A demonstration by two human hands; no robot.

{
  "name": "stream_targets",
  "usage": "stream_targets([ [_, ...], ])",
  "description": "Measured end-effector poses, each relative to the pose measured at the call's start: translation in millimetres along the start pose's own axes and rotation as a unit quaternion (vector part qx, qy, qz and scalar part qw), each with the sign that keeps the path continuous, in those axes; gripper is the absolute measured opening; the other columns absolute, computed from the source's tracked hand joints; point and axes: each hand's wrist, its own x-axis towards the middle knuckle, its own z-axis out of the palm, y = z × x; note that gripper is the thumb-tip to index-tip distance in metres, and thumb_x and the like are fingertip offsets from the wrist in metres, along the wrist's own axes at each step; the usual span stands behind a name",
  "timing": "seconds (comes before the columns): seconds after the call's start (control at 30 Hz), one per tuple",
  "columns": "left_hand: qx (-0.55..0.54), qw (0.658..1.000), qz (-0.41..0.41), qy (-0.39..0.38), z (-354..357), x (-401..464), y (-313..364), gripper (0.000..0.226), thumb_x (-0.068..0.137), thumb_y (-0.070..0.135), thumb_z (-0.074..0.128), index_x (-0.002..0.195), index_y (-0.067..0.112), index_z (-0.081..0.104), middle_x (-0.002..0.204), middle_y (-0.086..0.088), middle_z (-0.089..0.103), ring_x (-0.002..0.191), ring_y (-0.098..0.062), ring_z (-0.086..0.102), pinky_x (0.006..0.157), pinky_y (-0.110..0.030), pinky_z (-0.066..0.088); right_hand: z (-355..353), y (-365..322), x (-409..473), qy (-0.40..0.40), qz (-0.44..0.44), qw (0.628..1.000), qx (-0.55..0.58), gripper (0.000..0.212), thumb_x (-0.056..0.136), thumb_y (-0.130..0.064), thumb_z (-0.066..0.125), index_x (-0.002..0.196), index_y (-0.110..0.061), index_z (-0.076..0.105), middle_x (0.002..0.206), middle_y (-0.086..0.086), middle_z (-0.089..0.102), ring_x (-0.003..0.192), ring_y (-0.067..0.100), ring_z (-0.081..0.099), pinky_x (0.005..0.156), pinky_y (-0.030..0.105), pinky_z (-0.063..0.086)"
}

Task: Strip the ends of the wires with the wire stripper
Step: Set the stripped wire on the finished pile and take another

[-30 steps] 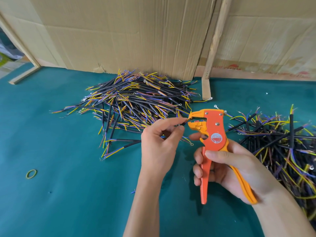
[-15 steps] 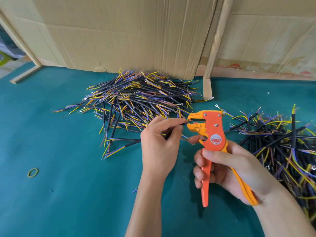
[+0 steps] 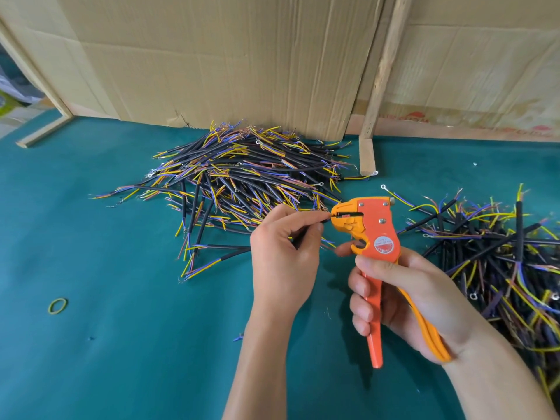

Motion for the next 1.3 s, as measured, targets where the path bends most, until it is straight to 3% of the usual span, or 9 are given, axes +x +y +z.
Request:
stream_targets([
  [0.1,0.009,1.000,0.004,-0.001,-1,0,-1,0.025,0.087,-0.002,0.071,0.093,0.020,0.082,0.071,0.010,0.056,0.065,-0.008,0.053,0.057,-0.012,0.033,1,2,2,0.018,-0.006,1.000,-0.005,0.033,0.082,-0.010,0.076,0.112,0.000,0.069,0.065,0.011,0.047,0.044,0.023,0.045,0.044,0.034,0.044],
  [0.23,0.013,1.000,-0.009,-0.021,-1,0,0,0.024,0.086,0.000,0.073,0.094,0.021,0.082,0.072,0.012,0.057,0.067,-0.009,0.056,0.059,-0.019,0.040,5,4,6,0.068,-0.035,0.997,-0.012,0.036,0.078,-0.025,0.072,0.106,-0.003,0.074,0.057,0.004,0.038,0.034,0.015,0.033,0.036,0.023,0.035],
  [0.37,-0.007,0.999,-0.029,-0.016,-2,0,-1,0.024,0.085,0.000,0.073,0.093,0.022,0.082,0.072,0.009,0.061,0.067,-0.008,0.058,0.062,-0.014,0.041,6,6,6,0.062,-0.028,0.998,-0.004,0.034,0.080,-0.026,0.076,0.106,-0.003,0.076,0.057,0.005,0.040,0.034,0.016,0.035,0.037,0.023,0.035],
  [0.53,-0.025,0.998,-0.052,0.007,2,0,0,0.025,0.086,-0.001,0.072,0.091,0.022,0.080,0.077,0.007,0.069,0.068,-0.005,0.062,0.068,-0.015,0.046,1,4,6,0.043,-0.025,0.998,0.050,0.037,0.070,-0.023,0.084,0.097,-0.001,0.073,0.089,0.029,0.069,0.060,0.036,0.065,0.055,0.043,0.056],
  [0.63,-0.046,0.996,-0.066,0.029,0,1,-4,0.023,0.089,0.003,0.071,0.091,0.025,0.078,0.072,0.009,0.066,0.063,-0.003,0.058,0.064,-0.016,0.044,-5,3,9,0.074,-0.035,0.995,0.053,0.048,0.066,-0.022,0.078,0.106,0.002,0.065,0.108,0.037,0.069,0.072,0.039,0.070,0.063,0.046,0.060],
  [0.8,-0.033,0.997,-0.063,0.014,2,1,-5,0.026,0.092,0.003,0.066,0.096,0.026,0.076,0.067,0.006,0.053,0.059,-0.007,0.047,0.058,-0.013,0.036,-14,1,5,0.058,-0.059,0.995,0.052,0.054,0.071,-0.004,0.064,0.124,0.005,0.057,0.119,0.037,0.066,0.089,0.044,0.070,0.076,0.046,0.061],
  [1.0,-0.049,0.996,-0.070,0.020,2,2,-8,0.028,0.093,-0.003,0.061,0.095,0.023,0.071,0.067,0.008,0.049,0.059,-0.006,0.043,0.060,-0.014,0.037,-8,4,3,0.025,-0.033,0.999,0.033,0.050,0.071,-0.003,0.069,0.121,-0.001,0.068,0.116,0.037,0.066,0.095,0.051,0.068,0.086,0.054,0.059],
  [1.13,-0.059,0.995,-0.078,0.015,2,2,-8,0.029,0.094,-0.002,0.060,0.095,0.024,0.071,0.069,0.007,0.050,0.059,-0.004,0.042,0.059,-0.015,0.037,-3,7,4,0.010,-0.009,1.000,0.011,0.039,0.083,-0.004,0.064,0.123,-0.003,0.068,0.109,0.035,0.067,0.087,0.047,0.068,0.077,0.051,0.059],
  [1.3,-0.055,0.995,-0.078,0.004,2,1,-7,0.027,0.095,-0.002,0.059,0.098,0.021,0.072,0.072,0.008,0.052,0.060,-0.003,0.044,0.060,-0.015,0.038,6,7,5,0.024,-0.017,0.999,-0.018,0.039,0.081,-0.015,0.072,0.118,-0.006,0.070,0.090,0.025,0.065,0.075,0.039,0.064,0.068,0.046,0.057],
])
